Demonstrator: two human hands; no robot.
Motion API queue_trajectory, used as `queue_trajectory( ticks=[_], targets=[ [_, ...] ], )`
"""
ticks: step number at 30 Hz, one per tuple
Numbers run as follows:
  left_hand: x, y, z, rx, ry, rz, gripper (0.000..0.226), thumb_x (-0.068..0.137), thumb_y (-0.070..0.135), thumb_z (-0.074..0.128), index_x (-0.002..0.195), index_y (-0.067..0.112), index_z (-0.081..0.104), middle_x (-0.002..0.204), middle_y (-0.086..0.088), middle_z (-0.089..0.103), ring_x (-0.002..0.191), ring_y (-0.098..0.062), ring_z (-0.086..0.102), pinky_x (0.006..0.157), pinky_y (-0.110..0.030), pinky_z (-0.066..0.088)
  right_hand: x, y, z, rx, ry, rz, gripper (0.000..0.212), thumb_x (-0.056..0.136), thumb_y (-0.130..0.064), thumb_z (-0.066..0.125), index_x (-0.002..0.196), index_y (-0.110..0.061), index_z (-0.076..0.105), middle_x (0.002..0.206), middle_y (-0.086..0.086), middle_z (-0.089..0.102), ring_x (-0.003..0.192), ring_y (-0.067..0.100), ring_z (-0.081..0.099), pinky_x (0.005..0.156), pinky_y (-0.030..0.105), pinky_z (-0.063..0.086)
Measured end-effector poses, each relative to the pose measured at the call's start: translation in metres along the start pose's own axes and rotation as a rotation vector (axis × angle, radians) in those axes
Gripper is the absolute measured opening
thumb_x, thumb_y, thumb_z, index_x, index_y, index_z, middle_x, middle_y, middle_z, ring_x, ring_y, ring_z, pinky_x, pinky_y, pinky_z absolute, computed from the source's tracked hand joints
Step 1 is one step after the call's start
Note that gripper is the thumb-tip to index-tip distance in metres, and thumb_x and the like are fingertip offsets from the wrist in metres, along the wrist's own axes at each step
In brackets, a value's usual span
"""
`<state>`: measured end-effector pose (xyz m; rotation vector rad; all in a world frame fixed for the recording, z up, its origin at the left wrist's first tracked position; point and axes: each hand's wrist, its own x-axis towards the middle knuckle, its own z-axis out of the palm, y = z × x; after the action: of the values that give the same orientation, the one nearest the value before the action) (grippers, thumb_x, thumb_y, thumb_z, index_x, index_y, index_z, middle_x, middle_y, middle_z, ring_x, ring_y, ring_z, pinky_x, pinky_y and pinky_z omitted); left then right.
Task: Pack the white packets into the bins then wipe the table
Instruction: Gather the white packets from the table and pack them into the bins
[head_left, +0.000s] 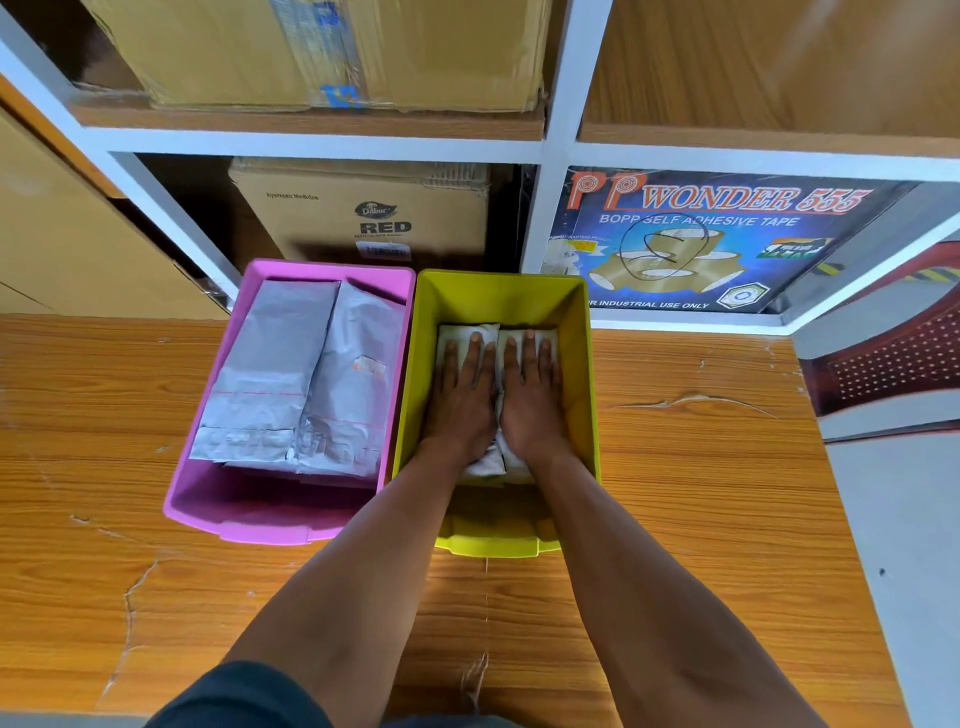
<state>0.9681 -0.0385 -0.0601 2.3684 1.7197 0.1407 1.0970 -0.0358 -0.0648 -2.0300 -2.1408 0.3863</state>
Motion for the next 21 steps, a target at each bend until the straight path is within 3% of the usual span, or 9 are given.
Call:
queue_trajectory(
  ticks=[2,6,9,11,13,16,18,21],
  targets=[
    [-0.001,0.002,-0.007,0.035,-0.032,0.014,0.089,0.108,0.035,0.047,0.159,0.011,-0.022,0.165,-0.012,-0.032,0.135,-0.024,-0.061,0.124,-0.050,-0.024,0.000,0.000,0.000,-0.008,-0.033,0.004,0.069,0.111,-0.022,0.034,0.168,-0.012,-0.005,0.174,0.016,-0.015,0.160,0.034,-0.018,0.128,0.047,-0.016],
    [0.006,-0.003,-0.005,0.176,-0.192,0.022,0.105,0.101,0.042,0.058,0.165,0.007,-0.017,0.171,-0.017,-0.028,0.152,-0.039,-0.037,0.129,-0.061,-0.004,0.004,-0.005,-0.010,-0.049,-0.140,0.043,0.072,0.112,-0.024,0.034,0.166,-0.013,-0.012,0.172,0.014,-0.023,0.159,0.034,-0.023,0.127,0.049,-0.016],
    [0.003,0.000,-0.022,0.005,-0.221,-0.055,0.099,0.103,0.019,0.058,0.165,0.008,-0.019,0.172,-0.016,-0.026,0.158,-0.041,-0.024,0.131,-0.057,0.003,0.002,-0.012,-0.033,-0.018,-0.214,0.090,0.075,0.111,-0.015,0.039,0.166,-0.009,-0.011,0.172,0.017,-0.024,0.159,0.036,-0.020,0.129,0.048,-0.010],
    [-0.002,0.008,-0.045,-0.139,-0.140,-0.104,0.094,0.098,0.001,0.055,0.168,0.009,-0.008,0.176,-0.016,-0.012,0.162,-0.037,-0.012,0.132,-0.053,0.009,-0.001,-0.017,-0.046,0.040,-0.127,0.086,0.071,0.108,-0.010,0.042,0.166,-0.003,0.001,0.173,0.023,-0.010,0.161,0.040,-0.008,0.131,0.048,0.000],
    [-0.007,0.016,-0.070,-0.234,-0.068,-0.153,0.089,0.096,-0.003,0.054,0.169,0.012,0.004,0.176,-0.015,0.000,0.163,-0.034,-0.002,0.132,-0.050,0.016,-0.007,-0.022,-0.056,0.105,-0.025,0.059,0.063,0.107,-0.005,0.044,0.164,-0.002,0.017,0.172,0.026,0.009,0.160,0.040,0.009,0.130,0.045,0.013],
    [-0.012,0.020,-0.103,-0.275,0.008,-0.154,0.075,0.101,0.002,0.052,0.167,0.011,0.018,0.172,-0.016,0.017,0.158,-0.039,0.021,0.127,-0.049,0.030,-0.011,-0.031,-0.074,0.254,0.112,0.021,0.046,0.105,-0.002,0.052,0.150,-0.002,0.045,0.152,0.025,0.047,0.141,0.040,0.046,0.109,0.043,0.043],
    [-0.021,0.018,-0.122,-0.277,0.084,-0.126,0.064,0.103,0.006,0.050,0.163,0.009,0.029,0.166,-0.016,0.029,0.150,-0.039,0.035,0.120,-0.049,0.038,-0.018,-0.039,-0.087,0.291,0.159,0.028,0.036,0.106,-0.006,0.050,0.142,-0.003,0.052,0.141,0.022,0.056,0.128,0.040,0.055,0.094,0.046,0.049],
    [-0.038,0.011,-0.146,-0.273,0.166,-0.121,0.056,0.104,0.011,0.049,0.158,0.010,0.038,0.160,-0.013,0.039,0.143,-0.034,0.040,0.109,-0.052,0.046,-0.026,-0.053,-0.103,0.284,0.242,0.031,0.032,0.109,-0.015,0.048,0.139,-0.004,0.054,0.132,0.024,0.060,0.116,0.043,0.060,0.084,0.050,0.052]
  ],
)
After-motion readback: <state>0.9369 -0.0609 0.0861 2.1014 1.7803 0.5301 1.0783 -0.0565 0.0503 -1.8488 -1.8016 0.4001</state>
